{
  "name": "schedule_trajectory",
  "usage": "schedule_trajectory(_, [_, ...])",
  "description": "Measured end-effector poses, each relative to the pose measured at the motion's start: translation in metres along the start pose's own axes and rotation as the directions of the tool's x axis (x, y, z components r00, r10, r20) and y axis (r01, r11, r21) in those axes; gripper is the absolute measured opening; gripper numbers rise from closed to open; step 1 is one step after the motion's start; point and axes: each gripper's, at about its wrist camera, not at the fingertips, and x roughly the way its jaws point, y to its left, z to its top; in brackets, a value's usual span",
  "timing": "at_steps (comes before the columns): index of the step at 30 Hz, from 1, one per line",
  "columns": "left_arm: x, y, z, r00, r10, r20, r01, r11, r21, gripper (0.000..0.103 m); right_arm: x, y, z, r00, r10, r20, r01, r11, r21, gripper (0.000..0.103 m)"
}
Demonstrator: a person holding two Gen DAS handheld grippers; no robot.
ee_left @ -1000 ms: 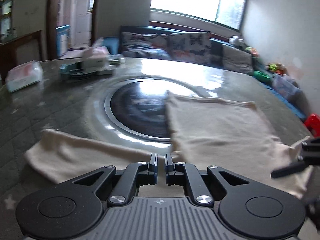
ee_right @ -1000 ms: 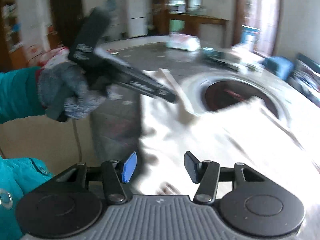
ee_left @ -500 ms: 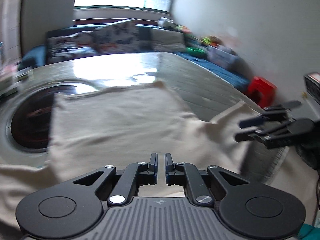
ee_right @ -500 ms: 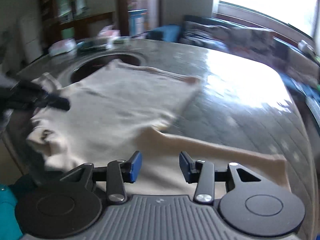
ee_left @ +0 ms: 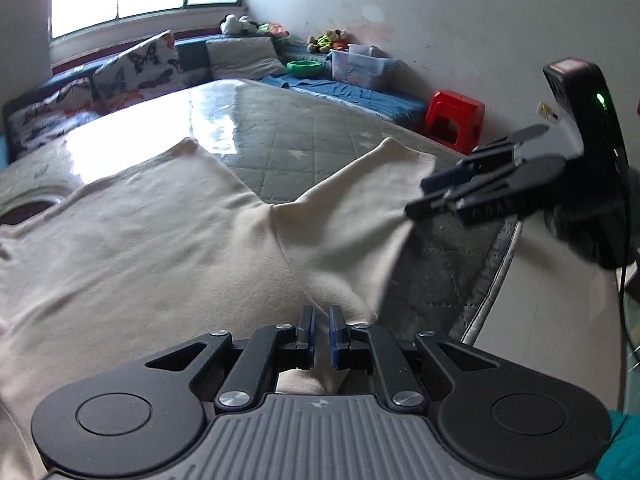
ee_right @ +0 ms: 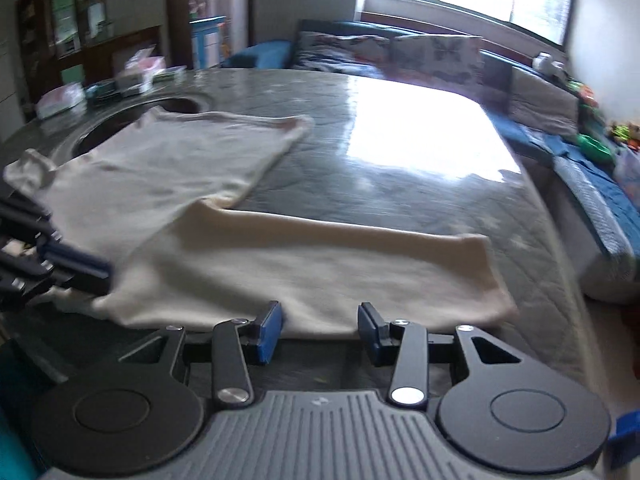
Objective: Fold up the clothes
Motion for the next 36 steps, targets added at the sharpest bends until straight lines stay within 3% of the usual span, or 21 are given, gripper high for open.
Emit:
schedule_trajectory(5, [0.001, 0.002, 0.002, 1.000, -0.005, -0.005, 0.005, 1.000, -0.002, 0.008, -0.001, -0.044, -0.008, 0.994, -0.112, 0.008, 0.108, 0.977, 0.185, 0.041])
schedule_trajectory(9, [0.002, 0.000, 0.003, 1.000, 0.000, -0.006, 0.000, 1.000, 0.000, 0.008, 0.006, -0.075, -0.011, 0.990, -0.138, 0.006, 0.127, 0.927, 0.354, 0.042])
schedule_trajectory(13, [0.001, -0.001, 0.003, 1.000, 0.003, -0.007, -0.003, 1.000, -0.004, 0.009, 0.012, -0.084, -0.013, 0.984, -0.174, 0.020, 0.150, 0.894, 0.423, 0.037])
schedule_trajectory(14, [0.001, -0.001, 0.004, 1.000, 0.004, -0.007, -0.004, 1.000, -0.004, 0.010, 0.013, -0.084, -0.013, 0.983, -0.185, 0.023, 0.157, 0.887, 0.434, 0.035])
schedule_trajectory(18, [0.000, -0.001, 0.005, 1.000, 0.008, -0.008, -0.008, 1.000, -0.002, 0.012, 0.015, -0.085, -0.014, 0.973, -0.228, 0.034, 0.190, 0.875, 0.446, 0.006])
schedule_trajectory(22, [-0.002, -0.001, 0.009, 1.000, 0.011, 0.006, -0.011, 1.000, -0.003, 0.021, 0.003, -0.088, -0.008, 0.962, -0.261, 0.084, 0.198, 0.873, 0.445, 0.004])
schedule_trajectory(26, [0.003, -0.002, 0.011, 1.000, 0.000, 0.010, 0.000, 1.000, -0.004, 0.023, -0.007, -0.089, -0.001, 0.952, -0.280, 0.128, 0.197, 0.874, 0.444, 0.004])
schedule_trajectory(31, [0.008, -0.005, 0.010, 1.000, -0.010, 0.002, 0.010, 1.000, -0.005, 0.025, 0.005, -0.091, -0.013, 0.959, -0.269, 0.091, 0.195, 0.858, 0.476, 0.004])
schedule_trajectory(36, [0.001, 0.004, 0.014, 0.999, -0.018, 0.028, 0.019, 0.999, -0.049, 0.029, -0.020, -0.086, 0.002, 0.954, -0.248, 0.171, 0.143, 0.873, 0.466, 0.004])
